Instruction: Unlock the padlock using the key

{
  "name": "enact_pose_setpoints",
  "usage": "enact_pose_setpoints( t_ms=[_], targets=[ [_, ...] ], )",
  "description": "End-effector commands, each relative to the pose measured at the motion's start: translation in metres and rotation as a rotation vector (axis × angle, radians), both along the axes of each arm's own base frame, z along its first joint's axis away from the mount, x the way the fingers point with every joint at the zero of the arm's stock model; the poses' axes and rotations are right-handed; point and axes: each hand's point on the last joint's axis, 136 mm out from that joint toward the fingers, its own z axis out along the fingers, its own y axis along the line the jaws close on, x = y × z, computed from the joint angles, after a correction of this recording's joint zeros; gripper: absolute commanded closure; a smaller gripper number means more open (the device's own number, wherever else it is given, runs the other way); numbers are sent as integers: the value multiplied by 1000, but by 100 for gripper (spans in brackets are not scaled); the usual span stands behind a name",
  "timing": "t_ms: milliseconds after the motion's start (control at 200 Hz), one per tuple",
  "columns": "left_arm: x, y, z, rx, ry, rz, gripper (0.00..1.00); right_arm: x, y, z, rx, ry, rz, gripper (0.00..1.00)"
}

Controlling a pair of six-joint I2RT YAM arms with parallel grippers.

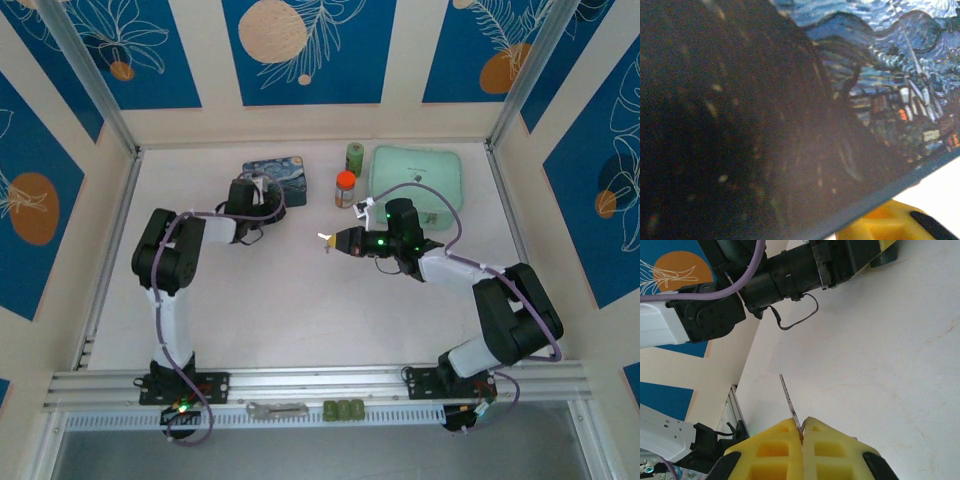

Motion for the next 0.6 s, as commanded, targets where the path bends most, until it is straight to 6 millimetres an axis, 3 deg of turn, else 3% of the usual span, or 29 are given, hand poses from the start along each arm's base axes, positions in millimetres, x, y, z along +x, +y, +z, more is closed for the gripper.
enact_pose_setpoints(
  t_ms=[0,170,265,595],
  targets=[
    [-9,-14,-12,-57,44,-49,69,1,1,-4,-9,17,-3,100],
    [-14,-20,-2,-125,63,-50,92,3,-1,-9,-20,29,-22,100],
    [-19,-21,9,-177,82,-32,100,4,-2,-14,-31,46,-36,100],
    [-45,-45,75,-671,137,-9,100,13,-3,-44,-10,212,-132,100]
  ],
)
